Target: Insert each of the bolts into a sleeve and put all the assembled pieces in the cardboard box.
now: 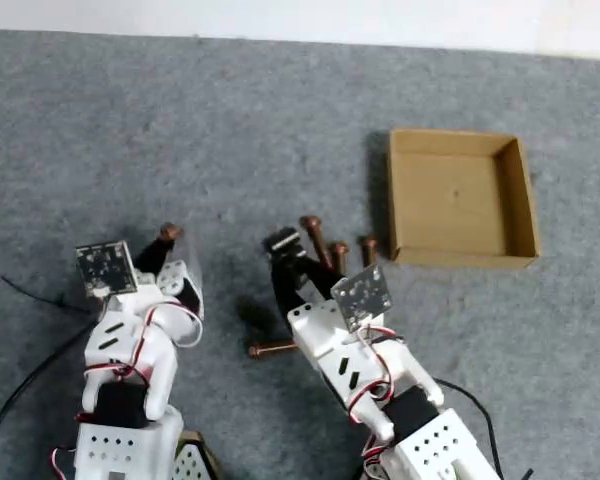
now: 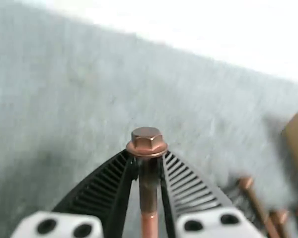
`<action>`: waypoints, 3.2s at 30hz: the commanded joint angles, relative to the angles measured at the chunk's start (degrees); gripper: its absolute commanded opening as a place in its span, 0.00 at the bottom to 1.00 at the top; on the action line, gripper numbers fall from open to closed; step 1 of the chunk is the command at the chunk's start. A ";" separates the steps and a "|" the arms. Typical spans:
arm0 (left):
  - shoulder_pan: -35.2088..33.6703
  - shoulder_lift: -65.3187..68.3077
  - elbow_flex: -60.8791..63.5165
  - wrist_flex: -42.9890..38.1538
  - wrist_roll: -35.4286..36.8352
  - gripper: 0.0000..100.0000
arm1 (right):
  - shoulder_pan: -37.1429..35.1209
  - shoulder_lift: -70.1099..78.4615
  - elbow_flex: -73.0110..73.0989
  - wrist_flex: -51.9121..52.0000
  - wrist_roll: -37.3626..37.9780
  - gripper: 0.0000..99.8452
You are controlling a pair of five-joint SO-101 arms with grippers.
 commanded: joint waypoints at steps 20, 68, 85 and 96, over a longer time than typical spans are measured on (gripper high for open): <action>20.70 -1.63 -6.20 -22.42 0.62 0.01 | 0.48 -0.84 6.02 -0.13 11.60 0.01; 26.86 -1.54 1.19 -20.04 7.30 0.01 | 1.45 -0.84 6.02 1.45 11.60 0.01; 26.77 -1.54 1.19 -13.63 7.47 0.01 | -2.42 -0.75 6.02 1.71 11.60 0.01; 26.77 -1.54 1.19 -9.49 7.47 0.01 | -2.33 -0.84 6.02 1.71 11.60 0.01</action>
